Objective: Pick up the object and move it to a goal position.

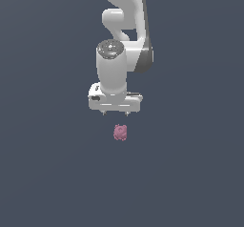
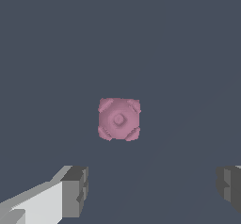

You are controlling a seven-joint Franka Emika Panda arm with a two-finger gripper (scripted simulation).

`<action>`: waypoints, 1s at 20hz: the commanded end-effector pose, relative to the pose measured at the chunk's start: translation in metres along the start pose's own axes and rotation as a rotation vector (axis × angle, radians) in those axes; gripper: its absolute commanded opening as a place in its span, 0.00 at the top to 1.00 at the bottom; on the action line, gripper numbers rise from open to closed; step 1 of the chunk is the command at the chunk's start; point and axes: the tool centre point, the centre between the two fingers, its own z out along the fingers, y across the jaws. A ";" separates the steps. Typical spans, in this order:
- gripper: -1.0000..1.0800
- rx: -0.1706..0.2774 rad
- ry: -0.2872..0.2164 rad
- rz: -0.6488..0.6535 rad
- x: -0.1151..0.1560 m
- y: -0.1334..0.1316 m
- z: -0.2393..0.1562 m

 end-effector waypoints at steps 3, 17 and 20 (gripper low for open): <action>0.04 -0.001 0.003 -0.003 0.001 -0.001 -0.001; 0.04 -0.015 0.042 -0.034 0.012 -0.012 -0.012; 0.04 -0.014 0.040 -0.031 0.013 -0.013 -0.008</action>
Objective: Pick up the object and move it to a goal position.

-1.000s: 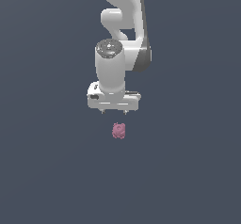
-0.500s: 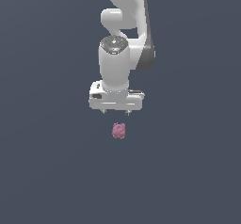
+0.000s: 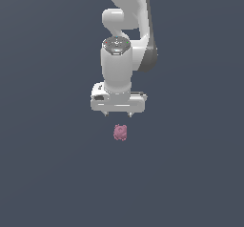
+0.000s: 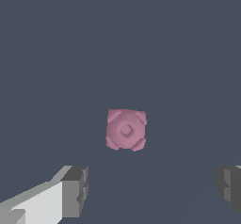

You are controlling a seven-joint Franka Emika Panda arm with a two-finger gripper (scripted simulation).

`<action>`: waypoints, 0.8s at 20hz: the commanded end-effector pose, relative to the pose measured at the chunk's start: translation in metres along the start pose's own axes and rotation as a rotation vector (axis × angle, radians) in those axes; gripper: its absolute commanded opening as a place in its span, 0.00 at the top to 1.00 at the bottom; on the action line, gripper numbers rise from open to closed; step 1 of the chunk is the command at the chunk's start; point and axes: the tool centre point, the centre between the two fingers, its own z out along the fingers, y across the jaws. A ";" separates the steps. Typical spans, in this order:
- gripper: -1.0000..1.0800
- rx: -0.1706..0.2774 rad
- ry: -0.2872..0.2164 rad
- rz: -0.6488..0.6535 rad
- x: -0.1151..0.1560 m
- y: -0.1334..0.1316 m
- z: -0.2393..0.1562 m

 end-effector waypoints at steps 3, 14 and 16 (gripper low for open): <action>0.04 0.002 -0.008 0.010 0.002 -0.002 0.012; 0.04 0.008 -0.044 0.058 0.007 -0.009 0.073; 0.04 0.008 -0.048 0.063 0.007 -0.010 0.080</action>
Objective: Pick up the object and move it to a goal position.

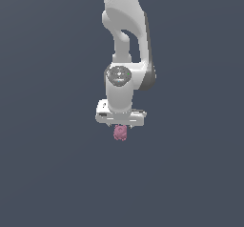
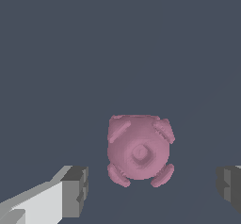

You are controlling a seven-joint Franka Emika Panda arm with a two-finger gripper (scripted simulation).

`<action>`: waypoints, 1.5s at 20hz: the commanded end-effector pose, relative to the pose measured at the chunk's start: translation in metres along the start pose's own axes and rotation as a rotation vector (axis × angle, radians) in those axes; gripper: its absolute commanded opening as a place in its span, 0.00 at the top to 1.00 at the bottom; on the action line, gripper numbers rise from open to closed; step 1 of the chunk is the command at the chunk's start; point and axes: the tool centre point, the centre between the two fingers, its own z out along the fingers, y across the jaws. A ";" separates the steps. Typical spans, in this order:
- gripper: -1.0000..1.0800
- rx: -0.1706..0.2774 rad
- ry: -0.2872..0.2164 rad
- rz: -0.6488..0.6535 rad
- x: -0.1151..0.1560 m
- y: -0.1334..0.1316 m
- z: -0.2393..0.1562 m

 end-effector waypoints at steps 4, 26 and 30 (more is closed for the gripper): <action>0.04 0.000 -0.006 0.010 0.001 -0.001 0.012; 1.00 0.000 -0.006 0.010 0.001 -0.002 0.063; 1.00 0.000 -0.006 0.010 0.001 -0.002 0.063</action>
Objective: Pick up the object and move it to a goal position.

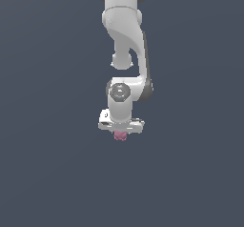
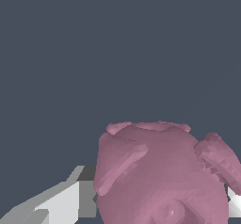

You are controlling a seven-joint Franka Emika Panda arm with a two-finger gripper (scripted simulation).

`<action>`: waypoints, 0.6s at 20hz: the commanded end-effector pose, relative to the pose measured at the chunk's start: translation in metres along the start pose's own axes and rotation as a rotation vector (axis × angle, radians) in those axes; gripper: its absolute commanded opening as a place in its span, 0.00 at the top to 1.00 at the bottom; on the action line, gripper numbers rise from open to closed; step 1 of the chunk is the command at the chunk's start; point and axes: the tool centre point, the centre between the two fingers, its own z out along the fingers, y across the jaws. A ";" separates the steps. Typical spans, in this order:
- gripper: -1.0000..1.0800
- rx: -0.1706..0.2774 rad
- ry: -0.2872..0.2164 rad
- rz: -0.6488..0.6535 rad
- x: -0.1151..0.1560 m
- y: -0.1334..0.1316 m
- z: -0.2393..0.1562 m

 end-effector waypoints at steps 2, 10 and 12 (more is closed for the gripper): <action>1.00 0.000 0.000 0.000 0.000 0.000 0.000; 1.00 0.000 0.000 0.000 -0.005 -0.004 -0.005; 1.00 0.000 0.000 0.000 -0.009 -0.007 -0.010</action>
